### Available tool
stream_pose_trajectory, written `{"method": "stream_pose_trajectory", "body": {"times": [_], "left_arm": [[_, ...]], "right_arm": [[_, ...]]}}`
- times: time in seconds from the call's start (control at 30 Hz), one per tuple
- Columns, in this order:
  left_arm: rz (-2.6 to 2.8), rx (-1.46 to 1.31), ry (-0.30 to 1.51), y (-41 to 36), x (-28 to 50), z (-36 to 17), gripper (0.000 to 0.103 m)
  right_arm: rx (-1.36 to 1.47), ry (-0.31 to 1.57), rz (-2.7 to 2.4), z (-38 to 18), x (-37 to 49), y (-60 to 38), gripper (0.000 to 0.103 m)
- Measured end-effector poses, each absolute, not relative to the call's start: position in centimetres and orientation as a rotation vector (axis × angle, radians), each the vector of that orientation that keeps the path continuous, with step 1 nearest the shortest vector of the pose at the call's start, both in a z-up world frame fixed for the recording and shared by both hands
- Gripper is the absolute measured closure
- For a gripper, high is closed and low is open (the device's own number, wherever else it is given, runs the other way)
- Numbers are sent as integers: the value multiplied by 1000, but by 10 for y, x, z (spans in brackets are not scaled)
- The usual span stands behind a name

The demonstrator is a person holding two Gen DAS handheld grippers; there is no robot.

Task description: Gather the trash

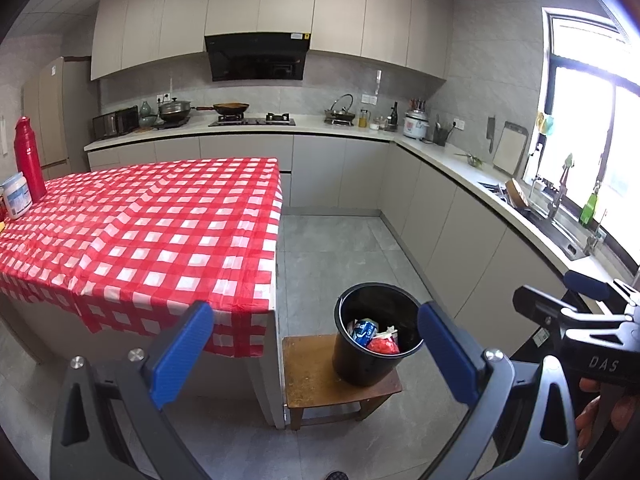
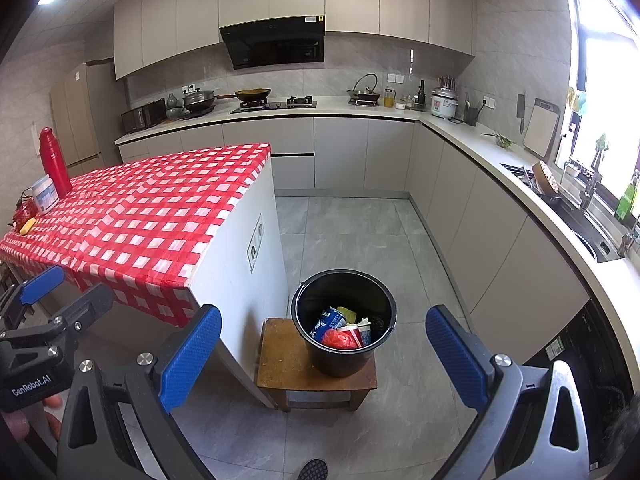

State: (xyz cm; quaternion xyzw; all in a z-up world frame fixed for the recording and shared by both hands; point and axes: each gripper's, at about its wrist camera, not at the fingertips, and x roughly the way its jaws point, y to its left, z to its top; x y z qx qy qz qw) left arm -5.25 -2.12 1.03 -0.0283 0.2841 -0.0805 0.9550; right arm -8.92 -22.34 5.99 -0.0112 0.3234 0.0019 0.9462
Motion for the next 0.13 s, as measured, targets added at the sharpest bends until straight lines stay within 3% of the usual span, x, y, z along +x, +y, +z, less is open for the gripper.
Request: {"method": "stream_pose_trajectory", "body": {"times": [0.13], "left_arm": [[-160, -70, 596, -18, -50, 7, 0]], "right_arm": [[-23, 662, 2, 59, -89, -223, 0]]}}
